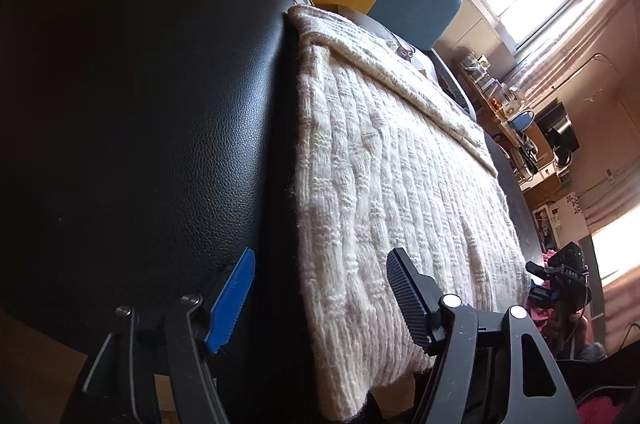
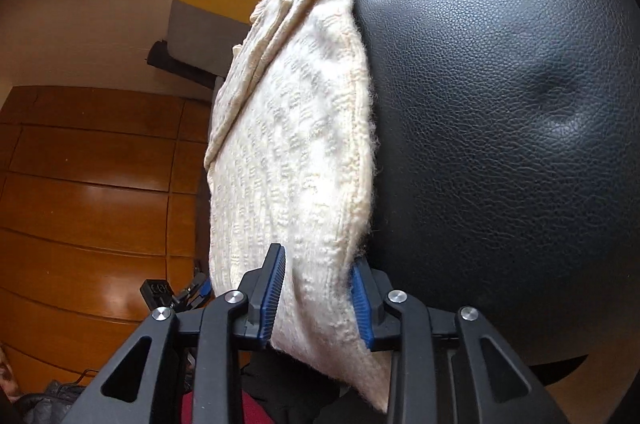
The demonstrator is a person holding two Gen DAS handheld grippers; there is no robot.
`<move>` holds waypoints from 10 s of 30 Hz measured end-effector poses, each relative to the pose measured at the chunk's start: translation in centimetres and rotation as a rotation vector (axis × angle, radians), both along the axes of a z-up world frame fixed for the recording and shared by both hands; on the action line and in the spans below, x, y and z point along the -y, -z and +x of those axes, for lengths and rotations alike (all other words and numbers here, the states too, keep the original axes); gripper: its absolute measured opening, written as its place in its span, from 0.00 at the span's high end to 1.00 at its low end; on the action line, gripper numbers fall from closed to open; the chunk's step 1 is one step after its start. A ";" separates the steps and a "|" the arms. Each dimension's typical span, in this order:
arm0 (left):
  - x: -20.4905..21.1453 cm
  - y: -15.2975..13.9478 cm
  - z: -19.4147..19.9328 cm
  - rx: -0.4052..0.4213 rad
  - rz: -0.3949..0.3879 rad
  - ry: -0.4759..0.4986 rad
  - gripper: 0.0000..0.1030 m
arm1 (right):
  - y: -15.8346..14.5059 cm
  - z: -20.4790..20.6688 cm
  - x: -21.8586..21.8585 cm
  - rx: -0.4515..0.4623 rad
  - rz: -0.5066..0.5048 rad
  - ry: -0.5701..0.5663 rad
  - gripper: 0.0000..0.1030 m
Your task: Fold clothes
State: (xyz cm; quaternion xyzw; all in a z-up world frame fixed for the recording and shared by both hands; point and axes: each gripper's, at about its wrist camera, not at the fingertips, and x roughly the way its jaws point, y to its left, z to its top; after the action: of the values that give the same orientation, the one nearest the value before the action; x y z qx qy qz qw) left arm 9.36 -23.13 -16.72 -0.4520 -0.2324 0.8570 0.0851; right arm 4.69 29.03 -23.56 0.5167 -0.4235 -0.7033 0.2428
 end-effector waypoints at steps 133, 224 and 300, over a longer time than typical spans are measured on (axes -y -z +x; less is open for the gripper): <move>-0.1 -4.0 1.0 -0.025 0.201 0.054 0.93 | -0.5 6.5 9.5 -0.015 0.274 -0.281 0.52; 4.8 -2.6 -19.0 0.010 0.113 0.094 0.63 | -8.7 -21.2 10.0 -0.171 0.435 -0.059 0.56; -11.0 -4.0 -26.6 -0.021 -0.351 0.736 0.54 | -7.3 -15.3 11.0 -0.163 0.739 -0.127 0.58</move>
State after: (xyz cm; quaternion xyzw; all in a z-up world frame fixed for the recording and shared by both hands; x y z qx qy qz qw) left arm -17.25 -12.14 -12.71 -0.5041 0.0955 0.8004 0.3101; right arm -10.58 18.02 -16.28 0.5372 -0.0879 -0.8308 0.1162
